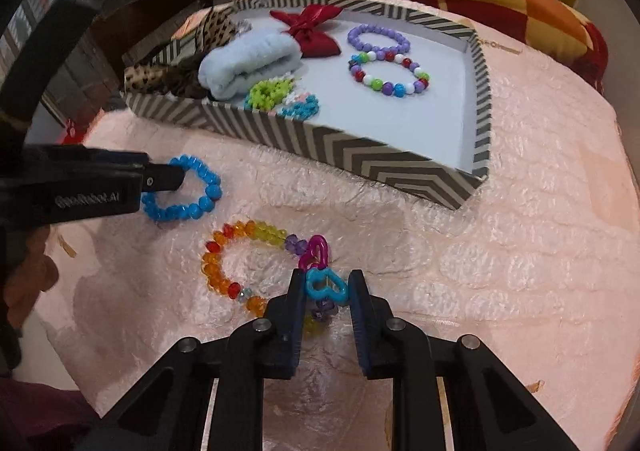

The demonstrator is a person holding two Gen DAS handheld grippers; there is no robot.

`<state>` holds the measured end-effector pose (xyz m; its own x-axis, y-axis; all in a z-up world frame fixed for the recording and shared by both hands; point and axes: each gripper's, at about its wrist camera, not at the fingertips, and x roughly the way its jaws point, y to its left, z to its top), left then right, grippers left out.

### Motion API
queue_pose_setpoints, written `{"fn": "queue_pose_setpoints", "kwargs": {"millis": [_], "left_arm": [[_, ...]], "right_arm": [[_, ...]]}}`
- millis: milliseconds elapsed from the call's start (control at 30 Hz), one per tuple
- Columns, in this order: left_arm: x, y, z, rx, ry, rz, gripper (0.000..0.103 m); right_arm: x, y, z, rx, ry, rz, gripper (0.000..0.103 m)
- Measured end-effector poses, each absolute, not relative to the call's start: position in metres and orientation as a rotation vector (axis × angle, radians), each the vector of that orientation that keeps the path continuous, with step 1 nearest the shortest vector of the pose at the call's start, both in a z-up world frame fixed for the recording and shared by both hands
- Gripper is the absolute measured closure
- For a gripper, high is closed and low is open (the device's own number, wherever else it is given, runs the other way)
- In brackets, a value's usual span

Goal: Organize jewelry
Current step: 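Grasp the blue bead bracelet with the left tool while the right tool grasps the orange pink-heart bracelet, then carry both bracelets into the tray and open both tools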

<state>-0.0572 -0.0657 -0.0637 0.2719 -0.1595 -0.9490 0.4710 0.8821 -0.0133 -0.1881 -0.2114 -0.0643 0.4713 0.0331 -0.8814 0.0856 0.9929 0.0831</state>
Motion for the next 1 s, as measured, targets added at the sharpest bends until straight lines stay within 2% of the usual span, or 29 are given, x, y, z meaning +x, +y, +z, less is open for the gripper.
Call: {"fn": "queue_pose_setpoints", "kwargs": {"millis": [67,233,600,1000], "left_arm": [[-0.059,-0.068,-0.062,0.317,1.223,-0.448,0.095],[-0.063,-0.062,-0.052,0.252,1.25,-0.491,0.096],[-0.072,-0.062,0.017,0.215,1.156,-0.576,0.096],[-0.066,-0.094,0.061,0.226,1.066,-0.598,0.096]], "right_arm": [[-0.192,-0.215,-0.055,0.163,1.055,-0.019,0.083],[-0.194,-0.217,-0.025,0.208,0.996,0.012,0.083],[-0.201,-0.228,0.029,0.251,0.874,0.03,0.083],[-0.184,-0.249,0.055,0.226,0.824,-0.021,0.083]]}}
